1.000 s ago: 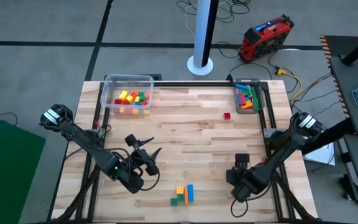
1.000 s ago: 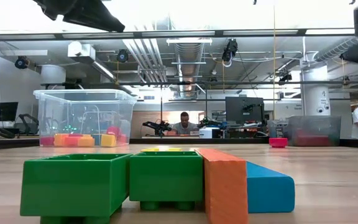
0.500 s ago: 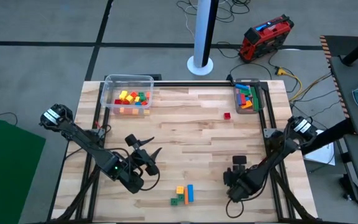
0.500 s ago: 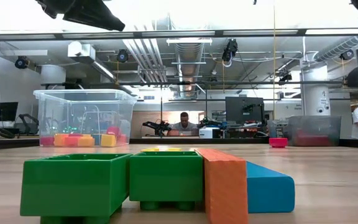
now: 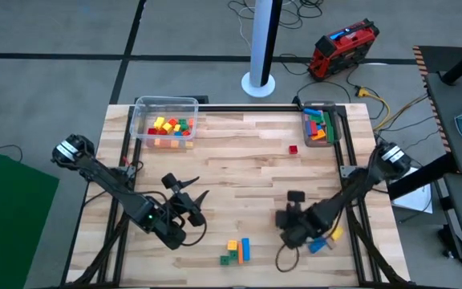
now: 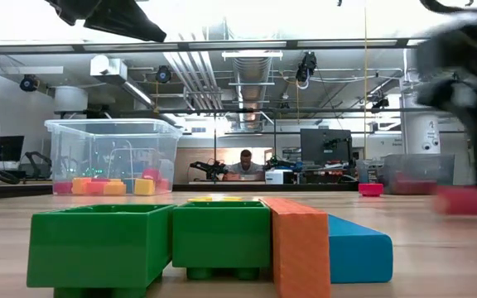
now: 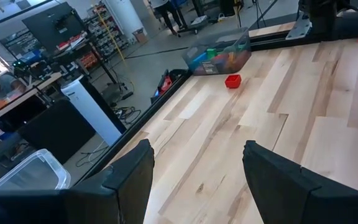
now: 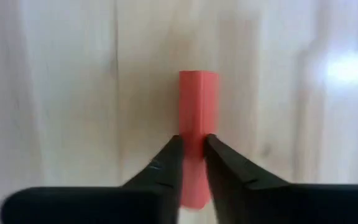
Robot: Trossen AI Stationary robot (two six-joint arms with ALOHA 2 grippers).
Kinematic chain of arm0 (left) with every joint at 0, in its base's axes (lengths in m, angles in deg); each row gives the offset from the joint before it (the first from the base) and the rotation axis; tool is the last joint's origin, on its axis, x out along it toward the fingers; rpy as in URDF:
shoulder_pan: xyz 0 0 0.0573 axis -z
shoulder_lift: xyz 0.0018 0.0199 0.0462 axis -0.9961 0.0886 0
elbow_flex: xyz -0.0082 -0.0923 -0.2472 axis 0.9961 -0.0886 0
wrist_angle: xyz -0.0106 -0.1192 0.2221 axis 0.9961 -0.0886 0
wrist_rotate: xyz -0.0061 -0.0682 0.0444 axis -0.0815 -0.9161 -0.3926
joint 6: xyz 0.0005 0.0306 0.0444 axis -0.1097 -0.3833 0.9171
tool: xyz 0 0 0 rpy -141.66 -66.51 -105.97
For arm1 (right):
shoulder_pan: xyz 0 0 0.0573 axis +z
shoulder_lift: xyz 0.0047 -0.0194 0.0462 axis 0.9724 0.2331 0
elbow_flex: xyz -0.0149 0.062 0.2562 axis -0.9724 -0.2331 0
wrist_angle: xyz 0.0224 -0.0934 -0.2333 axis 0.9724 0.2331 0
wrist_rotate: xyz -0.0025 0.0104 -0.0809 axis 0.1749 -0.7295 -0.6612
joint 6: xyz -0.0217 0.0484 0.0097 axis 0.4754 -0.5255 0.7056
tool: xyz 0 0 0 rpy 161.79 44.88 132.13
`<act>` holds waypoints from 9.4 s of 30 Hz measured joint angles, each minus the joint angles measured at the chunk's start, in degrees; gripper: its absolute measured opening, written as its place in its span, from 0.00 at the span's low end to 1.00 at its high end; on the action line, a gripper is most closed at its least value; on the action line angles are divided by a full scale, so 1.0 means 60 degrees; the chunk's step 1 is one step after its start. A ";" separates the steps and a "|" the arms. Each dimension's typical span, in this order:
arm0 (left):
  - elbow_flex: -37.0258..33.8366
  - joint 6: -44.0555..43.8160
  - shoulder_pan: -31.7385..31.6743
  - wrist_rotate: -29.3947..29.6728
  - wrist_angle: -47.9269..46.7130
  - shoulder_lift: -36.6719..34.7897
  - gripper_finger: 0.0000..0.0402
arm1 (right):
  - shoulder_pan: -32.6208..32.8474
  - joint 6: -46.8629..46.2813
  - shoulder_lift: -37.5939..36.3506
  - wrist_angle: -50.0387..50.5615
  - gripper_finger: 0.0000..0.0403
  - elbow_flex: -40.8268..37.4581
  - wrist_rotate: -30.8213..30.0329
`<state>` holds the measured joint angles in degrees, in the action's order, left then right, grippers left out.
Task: Sort blocks by size
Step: Put the lower right red rectangular wooden block into the black bin, then put the red rectangular wooden block into the black bin, then put the red square game piece into the transparent bin
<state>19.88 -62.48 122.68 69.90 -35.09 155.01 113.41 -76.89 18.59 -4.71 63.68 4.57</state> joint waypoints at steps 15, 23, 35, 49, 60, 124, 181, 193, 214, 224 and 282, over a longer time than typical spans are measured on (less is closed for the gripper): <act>0.0015 -0.0078 -0.0113 0.0003 0.0095 0.0253 0.55 | -0.3963 0.1808 -0.0962 0.0035 0.02 0.1373 -0.1570; 0.0011 -0.0164 -0.0113 -0.0280 0.0087 0.0253 0.55 | -0.4724 0.2012 -0.0603 -0.0504 0.06 0.1036 0.0735; 0.0000 -0.0157 -0.0124 -0.0282 0.0041 0.0253 0.55 | -0.3538 0.1874 -0.0594 -0.1995 0.50 0.0361 0.0201; -0.0024 -0.0154 -0.0124 -0.0277 0.0030 0.0253 0.55 | -0.3316 0.1473 -0.0017 -0.3894 0.55 -0.0601 0.0062; -0.0252 -0.0406 -0.0124 -0.0283 0.0043 0.0249 0.55 | -0.3338 0.1122 0.1377 -0.3770 0.43 0.0008 0.0240; -0.0295 -0.0962 -0.0124 -0.0536 0.0261 0.0246 0.55 | -0.7510 -0.1669 -0.1355 0.1069 0.90 -0.0261 -0.3094; -0.0310 -0.0572 -0.0138 -0.0459 0.0495 0.0246 0.55 | -0.6608 -0.0735 -0.1602 -0.8895 0.32 -0.4226 -0.2100; -0.0299 0.3582 -0.0058 -0.0607 0.3334 0.0743 0.55 | -0.5267 0.1271 -0.1157 -1.6216 0.32 -0.4282 0.0594; -0.0247 0.9628 -0.0885 0.0082 1.0020 0.2802 0.55 | -0.4769 0.0446 0.1719 -2.0817 0.33 -0.2832 0.2788; -0.0215 0.9904 -0.1028 -0.0266 1.0289 0.2789 0.55 | -0.4777 0.0429 0.1960 -2.0816 0.33 -0.2568 0.2886; -0.0364 0.1667 -0.7988 -0.5861 -0.2780 -0.4286 0.31 | -0.5903 0.1351 0.0036 -1.6920 0.63 -0.3493 0.3324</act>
<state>17.70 -52.48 74.75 34.73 -51.77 129.29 77.99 -68.78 18.81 -106.23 42.72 24.51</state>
